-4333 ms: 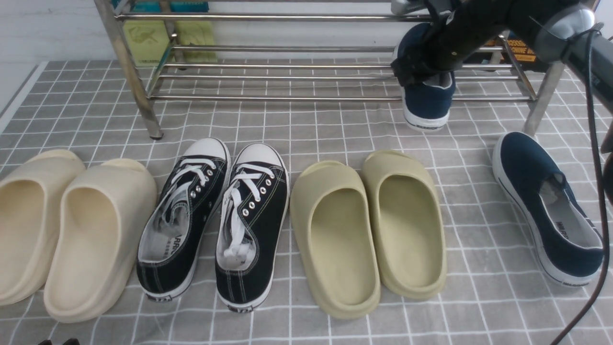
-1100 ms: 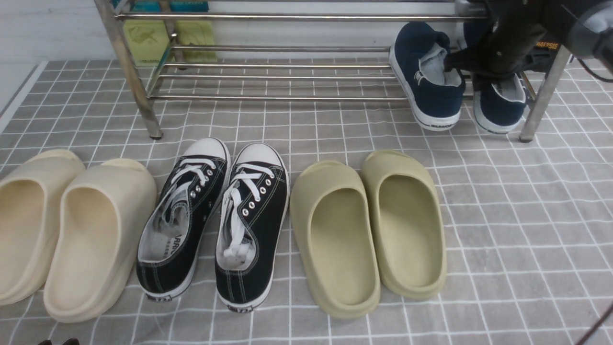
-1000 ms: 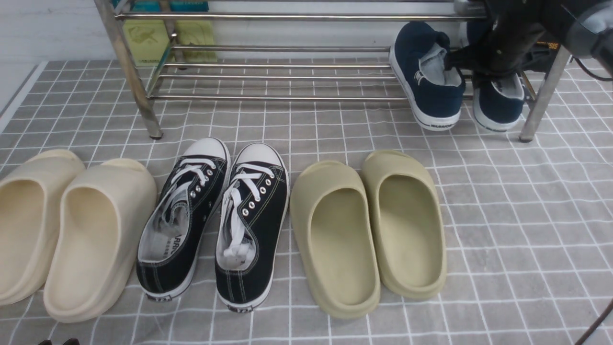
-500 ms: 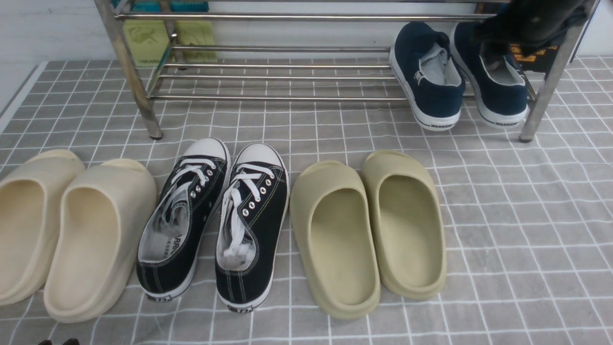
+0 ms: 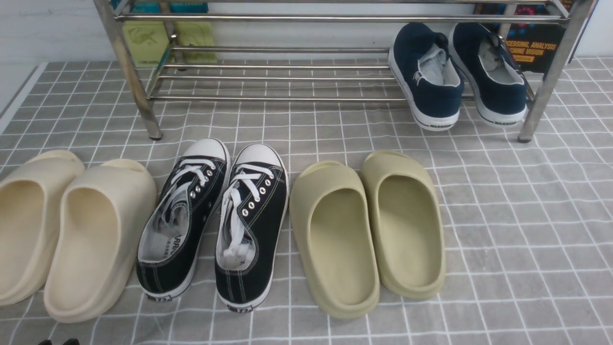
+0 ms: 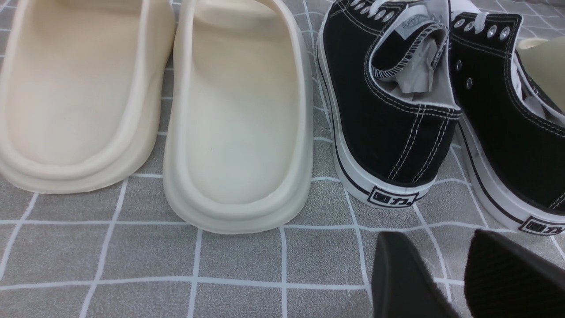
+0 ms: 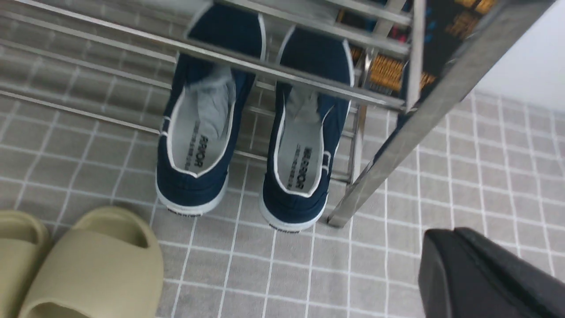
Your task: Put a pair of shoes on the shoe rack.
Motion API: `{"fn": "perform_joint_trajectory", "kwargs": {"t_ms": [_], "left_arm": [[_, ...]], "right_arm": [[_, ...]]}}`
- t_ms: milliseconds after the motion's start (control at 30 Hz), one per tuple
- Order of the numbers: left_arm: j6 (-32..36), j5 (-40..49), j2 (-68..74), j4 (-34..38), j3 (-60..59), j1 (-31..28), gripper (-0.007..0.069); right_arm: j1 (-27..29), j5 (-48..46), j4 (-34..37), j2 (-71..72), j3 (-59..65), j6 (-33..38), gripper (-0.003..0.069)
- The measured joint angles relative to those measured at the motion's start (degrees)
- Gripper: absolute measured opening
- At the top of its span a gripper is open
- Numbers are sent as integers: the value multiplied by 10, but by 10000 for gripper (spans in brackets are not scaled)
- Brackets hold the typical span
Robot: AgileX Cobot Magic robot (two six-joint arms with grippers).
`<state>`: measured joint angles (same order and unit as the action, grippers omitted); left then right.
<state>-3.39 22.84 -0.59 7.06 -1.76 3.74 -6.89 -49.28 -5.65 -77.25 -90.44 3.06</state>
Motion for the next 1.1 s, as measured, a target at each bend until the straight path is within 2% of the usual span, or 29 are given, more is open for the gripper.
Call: {"fn": "perform_joint_trajectory", "kwargs": {"t_ms": [200, 233, 333, 367, 400, 467, 500, 567, 767, 1100], "left_arm": [[0, 0, 0, 0, 0, 0, 239], [0, 0, 0, 0, 0, 0, 239], [0, 0, 0, 0, 0, 0, 239], [0, 0, 0, 0, 0, 0, 239], [0, 0, 0, 0, 0, 0, 239], [0, 0, 0, 0, 0, 0, 239], [0, 0, 0, 0, 0, 0, 239], [0, 0, 0, 0, 0, 0, 239], [0, 0, 0, 0, 0, 0, 239], [0, 0, 0, 0, 0, 0, 239]], "right_arm": [[0, 208, -2, 205, 262, -77, -2], [0, 227, -2, 213, 272, -80, -2], [0, 378, -4, 354, 454, -117, 0], [0, 386, -4, 371, 465, -119, 0], [0, 446, -5, 439, 553, -123, 1], [0, 477, -5, 489, 601, -125, 1], [0, 504, -5, 552, 671, -127, 3], [0, 521, -5, 631, 756, -129, 5], [0, 577, -6, 767, 900, -137, 5], [0, 592, -11, 778, 919, -161, 5]]}}
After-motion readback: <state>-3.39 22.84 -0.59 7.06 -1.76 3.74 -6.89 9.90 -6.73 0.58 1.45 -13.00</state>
